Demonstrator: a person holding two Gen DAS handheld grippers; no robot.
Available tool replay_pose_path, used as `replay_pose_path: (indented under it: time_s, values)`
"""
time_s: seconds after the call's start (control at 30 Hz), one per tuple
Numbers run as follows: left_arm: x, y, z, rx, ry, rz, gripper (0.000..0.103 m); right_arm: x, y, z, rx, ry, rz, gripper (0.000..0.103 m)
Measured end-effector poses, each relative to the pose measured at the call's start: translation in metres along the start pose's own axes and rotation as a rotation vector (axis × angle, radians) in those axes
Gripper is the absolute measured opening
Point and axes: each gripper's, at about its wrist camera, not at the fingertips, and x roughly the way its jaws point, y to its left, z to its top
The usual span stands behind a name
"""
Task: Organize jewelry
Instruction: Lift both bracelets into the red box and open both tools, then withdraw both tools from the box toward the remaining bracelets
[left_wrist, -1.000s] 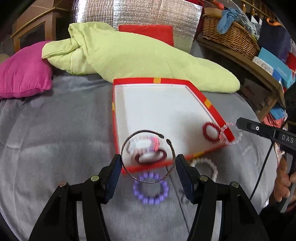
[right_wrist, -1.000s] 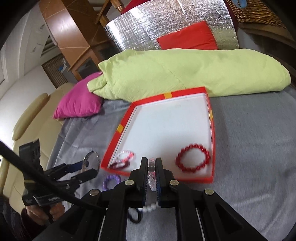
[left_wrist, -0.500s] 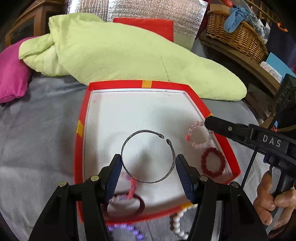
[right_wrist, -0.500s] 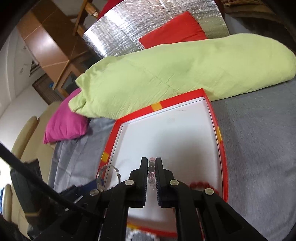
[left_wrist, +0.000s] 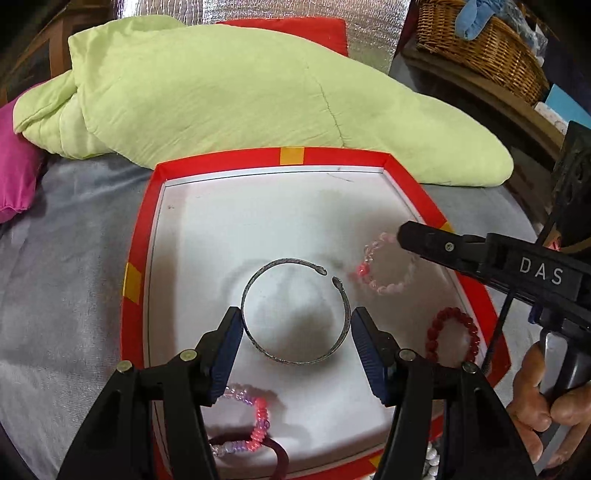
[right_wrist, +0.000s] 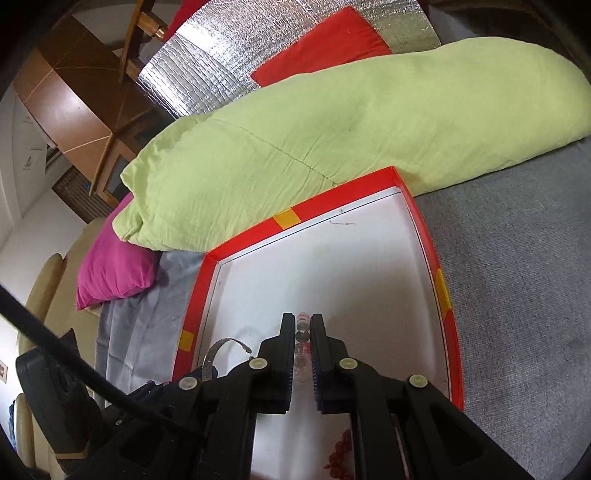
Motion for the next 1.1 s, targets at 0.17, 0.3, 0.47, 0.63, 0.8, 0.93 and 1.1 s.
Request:
replay_pose_path:
  time_s: [0.17, 0.3, 0.47, 0.63, 0.8, 0.93, 1.1]
  values:
    - [-0.011, 0.006, 0.001, -0.023, -0.030, 0.012, 0.065, -0.010, -0.011, 0.002, 0.046, -0.020, -0.020, 0.043]
    - [-0.027, 0.013, -0.002, -0.034, -0.062, 0.050, 0.066, -0.031, -0.007, 0.003, 0.002, -0.059, -0.024, 0.043]
    - [-0.054, 0.031, -0.011, -0.098, -0.100, 0.089, 0.066, -0.063, 0.002, -0.002, -0.059, -0.084, -0.019, 0.043]
    - [-0.083, 0.044, -0.030, -0.115, -0.140, 0.128, 0.067, -0.091, 0.005, -0.013, -0.077, -0.080, 0.000, 0.043]
    - [-0.109, 0.060, -0.062, -0.107, -0.151, 0.184, 0.067, -0.111, 0.010, -0.034, -0.097, -0.049, 0.014, 0.043]
    - [-0.125, 0.072, -0.085, -0.138, -0.148, 0.181, 0.067, -0.126, 0.013, -0.062, -0.120, -0.005, -0.002, 0.043]
    - [-0.130, 0.074, -0.111, -0.155, -0.103, 0.165, 0.067, -0.131, 0.018, -0.098, -0.152, 0.075, 0.007, 0.043]
